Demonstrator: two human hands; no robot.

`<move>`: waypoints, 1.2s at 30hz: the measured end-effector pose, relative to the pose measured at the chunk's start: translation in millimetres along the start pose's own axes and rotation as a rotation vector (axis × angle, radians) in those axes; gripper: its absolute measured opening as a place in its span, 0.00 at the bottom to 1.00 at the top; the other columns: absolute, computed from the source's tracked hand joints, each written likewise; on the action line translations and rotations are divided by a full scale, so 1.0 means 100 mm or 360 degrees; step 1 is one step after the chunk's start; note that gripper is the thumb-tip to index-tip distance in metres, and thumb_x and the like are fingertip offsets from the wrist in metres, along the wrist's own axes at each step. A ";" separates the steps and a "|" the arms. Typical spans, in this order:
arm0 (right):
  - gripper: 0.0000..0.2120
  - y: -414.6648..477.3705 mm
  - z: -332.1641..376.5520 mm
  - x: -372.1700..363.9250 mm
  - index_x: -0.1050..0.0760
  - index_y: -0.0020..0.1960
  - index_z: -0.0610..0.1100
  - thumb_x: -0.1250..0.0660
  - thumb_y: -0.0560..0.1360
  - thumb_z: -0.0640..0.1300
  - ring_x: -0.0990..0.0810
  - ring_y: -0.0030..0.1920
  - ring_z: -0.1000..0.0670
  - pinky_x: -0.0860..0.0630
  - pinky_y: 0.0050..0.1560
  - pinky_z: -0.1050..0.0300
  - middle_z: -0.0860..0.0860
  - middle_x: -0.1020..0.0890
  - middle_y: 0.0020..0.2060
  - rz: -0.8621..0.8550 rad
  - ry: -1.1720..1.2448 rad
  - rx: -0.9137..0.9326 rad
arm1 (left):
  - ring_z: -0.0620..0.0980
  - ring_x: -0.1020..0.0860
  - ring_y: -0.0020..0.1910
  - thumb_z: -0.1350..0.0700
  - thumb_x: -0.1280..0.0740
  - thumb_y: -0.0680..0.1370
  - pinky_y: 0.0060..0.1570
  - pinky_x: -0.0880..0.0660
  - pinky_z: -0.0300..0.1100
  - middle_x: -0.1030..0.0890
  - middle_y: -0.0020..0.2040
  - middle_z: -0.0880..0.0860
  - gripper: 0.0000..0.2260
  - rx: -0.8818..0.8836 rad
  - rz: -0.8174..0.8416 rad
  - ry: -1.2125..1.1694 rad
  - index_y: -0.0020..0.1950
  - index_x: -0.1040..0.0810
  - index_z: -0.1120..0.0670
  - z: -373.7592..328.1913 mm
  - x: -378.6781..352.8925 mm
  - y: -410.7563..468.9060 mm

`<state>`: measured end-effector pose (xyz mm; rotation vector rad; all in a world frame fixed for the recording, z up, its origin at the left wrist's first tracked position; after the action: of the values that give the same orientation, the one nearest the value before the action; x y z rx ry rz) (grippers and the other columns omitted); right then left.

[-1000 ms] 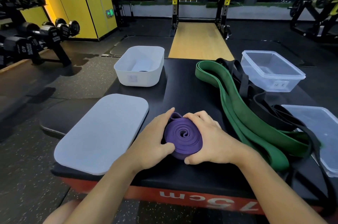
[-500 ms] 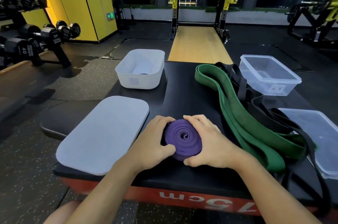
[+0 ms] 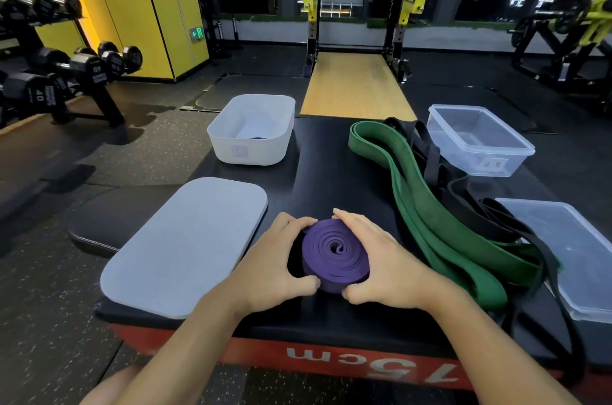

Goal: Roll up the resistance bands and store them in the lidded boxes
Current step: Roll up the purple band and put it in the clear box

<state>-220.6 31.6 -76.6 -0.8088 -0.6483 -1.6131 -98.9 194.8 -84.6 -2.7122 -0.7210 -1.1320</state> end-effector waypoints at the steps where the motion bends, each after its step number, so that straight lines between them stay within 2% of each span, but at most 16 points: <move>1: 0.56 0.00 -0.01 0.00 0.50 0.82 0.60 0.25 0.60 0.55 0.43 0.76 0.62 0.42 0.79 0.53 0.71 0.43 0.73 0.0014 0.0013 -0.0008 | 0.37 0.27 0.64 0.43 0.26 0.67 0.64 0.29 0.35 0.33 0.60 0.35 0.37 0.0001 -0.0010 0.0008 0.75 0.33 0.41 0.00 0.00 0.00; 4: 0.58 -0.01 0.00 -0.02 0.52 0.83 0.58 0.25 0.59 0.55 0.47 0.77 0.60 0.43 0.79 0.52 0.69 0.48 0.76 -0.0023 0.0025 -0.0033 | 0.37 0.27 0.63 0.43 0.26 0.67 0.65 0.28 0.38 0.32 0.61 0.35 0.37 0.0007 -0.0043 0.0026 0.75 0.33 0.41 0.00 -0.01 0.00; 6: 0.59 -0.06 -0.01 -0.01 0.52 0.83 0.57 0.23 0.60 0.55 0.46 0.73 0.60 0.43 0.77 0.53 0.70 0.50 0.73 -0.0122 0.0007 -0.0117 | 0.38 0.27 0.64 0.43 0.26 0.66 0.66 0.27 0.42 0.32 0.62 0.34 0.37 0.0006 -0.0061 0.0026 0.74 0.33 0.40 -0.02 -0.03 0.00; 8: 0.58 -0.16 -0.06 0.00 0.47 0.80 0.58 0.21 0.57 0.59 0.41 0.70 0.58 0.40 0.75 0.53 0.67 0.45 0.67 -0.0294 -0.0028 -0.0195 | 0.40 0.26 0.65 0.43 0.27 0.65 0.66 0.26 0.45 0.32 0.64 0.34 0.36 0.0005 -0.0083 0.0034 0.73 0.33 0.40 -0.03 -0.04 0.01; 10: 0.48 -0.24 -0.10 0.00 0.37 0.70 0.62 0.20 0.54 0.62 0.33 0.65 0.57 0.32 0.70 0.53 0.65 0.39 0.61 -0.0439 0.0025 -0.0218 | 0.40 0.26 0.65 0.42 0.28 0.65 0.66 0.26 0.45 0.32 0.64 0.34 0.36 0.0005 -0.0104 0.0047 0.72 0.33 0.39 -0.04 -0.05 0.01; 12: 0.37 -0.28 -0.10 -0.04 0.33 0.60 0.64 0.17 0.57 0.58 0.28 0.56 0.61 0.27 0.61 0.56 0.66 0.36 0.56 -0.0465 0.0125 -0.0195 | 0.39 0.27 0.65 0.41 0.29 0.65 0.67 0.26 0.44 0.33 0.65 0.34 0.36 0.0003 -0.0119 0.0064 0.72 0.33 0.39 -0.04 -0.05 0.01; 14: 0.34 -0.28 -0.11 -0.04 0.29 0.60 0.64 0.16 0.61 0.49 0.27 0.53 0.61 0.27 0.56 0.61 0.66 0.34 0.57 -0.0484 0.0176 -0.0138 | 0.37 0.27 0.64 0.40 0.29 0.65 0.66 0.27 0.41 0.33 0.64 0.34 0.36 0.0013 -0.0148 0.0069 0.72 0.34 0.39 -0.06 -0.05 0.02; 17: 0.33 -0.25 -0.14 0.02 0.24 0.62 0.61 0.17 0.64 0.39 0.27 0.60 0.63 0.31 0.58 0.71 0.64 0.32 0.63 -0.0550 0.0265 -0.0030 | 0.34 0.28 0.63 0.37 0.27 0.65 0.62 0.29 0.34 0.32 0.62 0.33 0.33 0.0053 -0.0234 0.0038 0.68 0.33 0.36 -0.09 -0.06 0.02; 19: 0.33 -0.23 -0.18 0.04 0.23 0.62 0.61 0.17 0.65 0.37 0.28 0.62 0.63 0.31 0.60 0.72 0.65 0.34 0.65 -0.0541 0.0284 -0.0024 | 0.32 0.28 0.63 0.38 0.25 0.65 0.60 0.30 0.32 0.31 0.62 0.32 0.32 0.0083 -0.0291 -0.0004 0.66 0.33 0.33 -0.10 -0.07 0.02; 24: 0.34 -0.28 -0.22 0.04 0.26 0.64 0.62 0.19 0.67 0.35 0.25 0.61 0.61 0.26 0.64 0.66 0.65 0.32 0.60 -0.0585 0.0343 -0.0123 | 0.37 0.26 0.63 0.37 0.21 0.65 0.62 0.27 0.37 0.28 0.61 0.34 0.32 0.0161 -0.0466 -0.0081 0.66 0.30 0.35 -0.13 -0.18 -0.07; 27: 0.32 -0.34 -0.25 0.05 0.24 0.62 0.62 0.19 0.67 0.37 0.23 0.54 0.60 0.25 0.57 0.67 0.62 0.25 0.56 -0.0659 0.0248 -0.0251 | 0.38 0.26 0.63 0.35 0.20 0.66 0.61 0.27 0.37 0.28 0.62 0.36 0.36 0.0238 -0.0561 -0.0025 0.70 0.29 0.39 -0.17 -0.25 -0.12; 30: 0.29 -0.40 -0.24 -0.01 0.23 0.62 0.60 0.22 0.68 0.35 0.22 0.47 0.58 0.25 0.51 0.67 0.57 0.20 0.50 -0.0797 0.0256 -0.0342 | 0.38 0.26 0.60 0.33 0.21 0.66 0.58 0.28 0.36 0.28 0.62 0.36 0.36 0.0282 -0.0603 -0.0004 0.69 0.30 0.39 -0.21 -0.26 -0.14; 33: 0.28 -0.41 -0.19 -0.08 0.25 0.61 0.58 0.28 0.70 0.31 0.22 0.51 0.61 0.25 0.56 0.66 0.59 0.20 0.53 -0.0926 0.0312 -0.0346 | 0.36 0.25 0.59 0.34 0.22 0.68 0.56 0.27 0.34 0.26 0.59 0.36 0.29 0.0278 -0.0623 -0.0059 0.65 0.28 0.38 -0.26 -0.25 -0.18; 36: 0.29 -0.34 -0.25 -0.05 0.24 0.60 0.56 0.34 0.69 0.28 0.21 0.55 0.55 0.24 0.62 0.54 0.57 0.19 0.54 -0.0980 0.0249 -0.0387 | 0.33 0.23 0.56 0.40 0.25 0.75 0.53 0.28 0.29 0.21 0.54 0.35 0.17 0.0239 -0.0666 -0.0109 0.61 0.22 0.39 -0.30 -0.23 -0.22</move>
<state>-257.9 21.4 -95.6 -0.6791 -0.6299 -2.3254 -142.2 197.1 -81.2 -2.5510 -1.3732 -1.0061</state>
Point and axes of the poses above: each hand's wrist, its own y-axis towards the middle knuckle, its own x-axis out of the back of the hand, z = x × y, the point moved 4 cm from there along y, towards the middle knuckle
